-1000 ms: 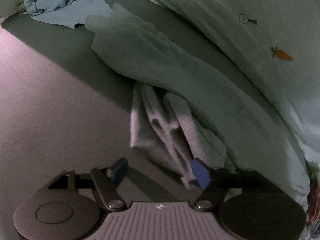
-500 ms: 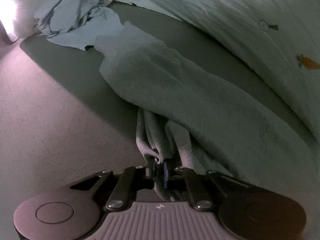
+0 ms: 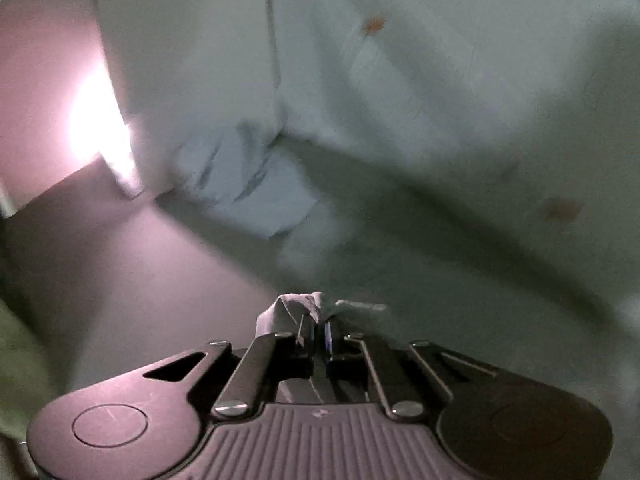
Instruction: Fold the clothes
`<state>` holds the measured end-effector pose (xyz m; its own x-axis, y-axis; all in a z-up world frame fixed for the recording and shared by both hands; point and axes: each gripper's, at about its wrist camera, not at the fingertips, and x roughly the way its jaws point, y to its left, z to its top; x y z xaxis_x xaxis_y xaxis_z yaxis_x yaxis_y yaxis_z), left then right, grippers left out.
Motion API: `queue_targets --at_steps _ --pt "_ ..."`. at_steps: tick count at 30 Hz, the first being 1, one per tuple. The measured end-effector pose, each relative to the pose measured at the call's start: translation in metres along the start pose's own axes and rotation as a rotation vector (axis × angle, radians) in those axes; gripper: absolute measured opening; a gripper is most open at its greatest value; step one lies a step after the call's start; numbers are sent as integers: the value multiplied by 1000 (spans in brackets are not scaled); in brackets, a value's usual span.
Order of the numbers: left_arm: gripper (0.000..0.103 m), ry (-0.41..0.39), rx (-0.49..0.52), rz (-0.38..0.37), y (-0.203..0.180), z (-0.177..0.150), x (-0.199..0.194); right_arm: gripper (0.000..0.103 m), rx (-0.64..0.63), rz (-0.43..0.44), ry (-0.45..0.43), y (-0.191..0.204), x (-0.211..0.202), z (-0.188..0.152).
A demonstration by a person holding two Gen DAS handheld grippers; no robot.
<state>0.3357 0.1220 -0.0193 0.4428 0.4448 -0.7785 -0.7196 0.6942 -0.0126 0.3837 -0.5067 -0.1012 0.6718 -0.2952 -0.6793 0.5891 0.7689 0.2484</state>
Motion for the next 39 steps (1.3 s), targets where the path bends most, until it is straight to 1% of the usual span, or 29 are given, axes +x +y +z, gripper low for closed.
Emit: queue_targets --at_steps 1,2,3,4,5,6,7,8,9,10,11,13,16,17,19,21,24,26,27,29,30,31,33,35,36,37,38,39 --pt "8 55 18 42 4 -12 15 2 -11 -19 48 2 11 -7" --pt "10 135 45 83 7 -26 36 3 -19 -50 101 4 22 -17" --pt "11 216 71 124 9 -40 57 8 -26 -81 128 3 29 -25" --pt "15 284 101 160 11 -53 75 11 -32 -97 141 3 32 -30" --pt "15 318 127 173 13 -64 82 19 -33 -106 150 3 32 -35" --pt "15 328 137 168 14 -72 84 31 -33 -112 158 2 31 -40" --pt "19 333 140 155 16 -77 85 34 -37 -113 158 2 28 -44" --pt "22 329 132 133 18 -77 83 35 -42 -111 156 2 25 -47" --pt "28 320 122 112 19 -75 82 38 -54 -113 154 3 22 -49" --pt "32 306 113 97 20 -71 81 41 -71 -119 154 5 21 -51" --pt "34 292 109 88 21 -67 80 45 -93 -127 152 9 20 -53" --pt "44 260 107 70 22 -60 76 46 -129 -123 150 20 16 -56" --pt "57 201 133 31 22 -45 78 52 -195 -81 141 45 8 -67" --pt "58 182 150 17 22 -41 78 55 -217 -66 137 54 6 -71" --pt "59 150 177 -22 22 -30 82 56 -255 -37 138 71 1 -80" --pt "59 131 182 -76 25 -24 86 56 -274 5 167 87 -3 -95" --pt "59 118 196 -163 27 -8 106 56 -320 42 209 108 -7 -119" --pt "59 134 218 -204 24 0 124 56 -361 60 231 123 -10 -134" --pt "59 154 229 -233 22 4 133 56 -384 68 238 130 -12 -141" --pt "59 228 265 -326 16 5 147 56 -414 77 244 141 -17 -153" --pt "60 257 293 -356 12 2 151 56 -420 81 245 146 -20 -158" --pt "62 275 332 -360 8 -3 154 56 -426 87 250 149 -23 -162" --pt "62 301 403 -354 0 -15 159 57 -440 98 260 154 -28 -173" --pt "60 285 448 -289 -4 -28 162 58 -466 93 273 159 -31 -185" --pt "50 265 455 -265 -5 -33 162 58 -475 90 280 160 -32 -191" --pt "25 235 434 -252 -4 -35 158 58 -478 86 287 161 -32 -196" --pt "16 219 399 -242 -2 -33 155 58 -474 83 295 161 -32 -200" --pt "12 205 348 -243 1 -29 150 58 -467 82 304 161 -34 -204"
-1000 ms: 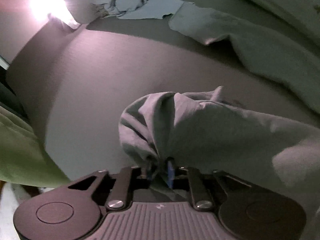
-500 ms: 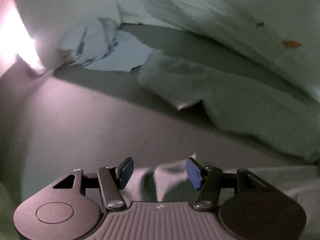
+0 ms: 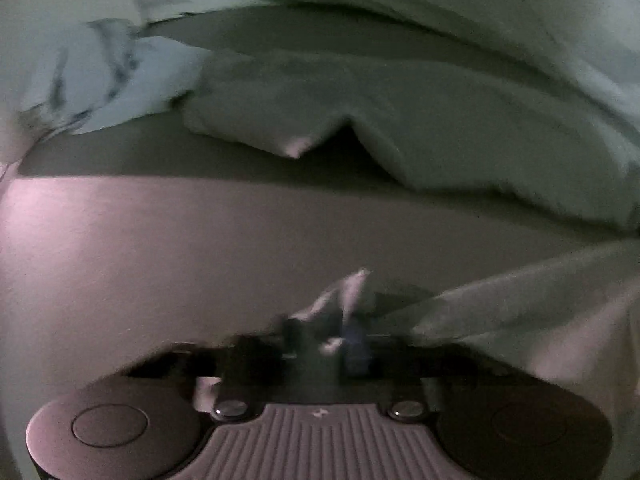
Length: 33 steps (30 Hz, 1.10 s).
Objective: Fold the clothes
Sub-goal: 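Pull the held edge with the left gripper to straighten the garment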
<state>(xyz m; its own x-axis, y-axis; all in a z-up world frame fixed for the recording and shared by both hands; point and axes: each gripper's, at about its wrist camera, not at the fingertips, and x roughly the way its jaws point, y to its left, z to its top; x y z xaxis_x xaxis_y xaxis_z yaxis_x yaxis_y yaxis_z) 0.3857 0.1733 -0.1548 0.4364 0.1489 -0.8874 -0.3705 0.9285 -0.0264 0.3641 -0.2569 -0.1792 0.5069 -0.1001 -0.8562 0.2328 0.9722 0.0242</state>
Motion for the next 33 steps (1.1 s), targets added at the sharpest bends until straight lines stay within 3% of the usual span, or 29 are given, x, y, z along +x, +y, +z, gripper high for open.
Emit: queue_targets --at_steps 5,10,12,14,16,20,23,25,28,30,31,33 --pt "6 -131 -250 -57 35 25 -36 58 -11 -5 -13 8 -6 -5" --pt "3 -259 -426 2 76 72 -36 58 -32 -3 -39 10 -9 -1" --pt "4 -234 -467 5 87 84 -27 58 -37 -7 -42 12 -10 -1" --pt "8 -222 -442 3 90 86 -26 58 -41 -15 -50 11 -12 -1" --pt "30 -221 -371 -7 88 75 -30 58 -26 -23 -51 9 -13 -2" --pt "38 -150 -313 1 90 36 -25 58 22 -23 -14 0 -7 -4" --pt "52 -94 -377 19 103 17 -15 59 29 -18 1 2 -3 -4" --pt "63 -65 -442 -39 111 8 -7 59 18 -10 7 7 0 -3" --pt "63 9 -449 -147 108 0 7 59 -17 9 19 23 4 -4" --pt "58 -13 -386 -105 97 -5 5 59 -42 19 19 35 6 -6" --pt "37 -28 -356 -64 90 -7 3 59 -53 21 19 39 6 -7" --pt "5 -41 -349 5 85 -9 -4 59 -75 26 24 49 7 -10"
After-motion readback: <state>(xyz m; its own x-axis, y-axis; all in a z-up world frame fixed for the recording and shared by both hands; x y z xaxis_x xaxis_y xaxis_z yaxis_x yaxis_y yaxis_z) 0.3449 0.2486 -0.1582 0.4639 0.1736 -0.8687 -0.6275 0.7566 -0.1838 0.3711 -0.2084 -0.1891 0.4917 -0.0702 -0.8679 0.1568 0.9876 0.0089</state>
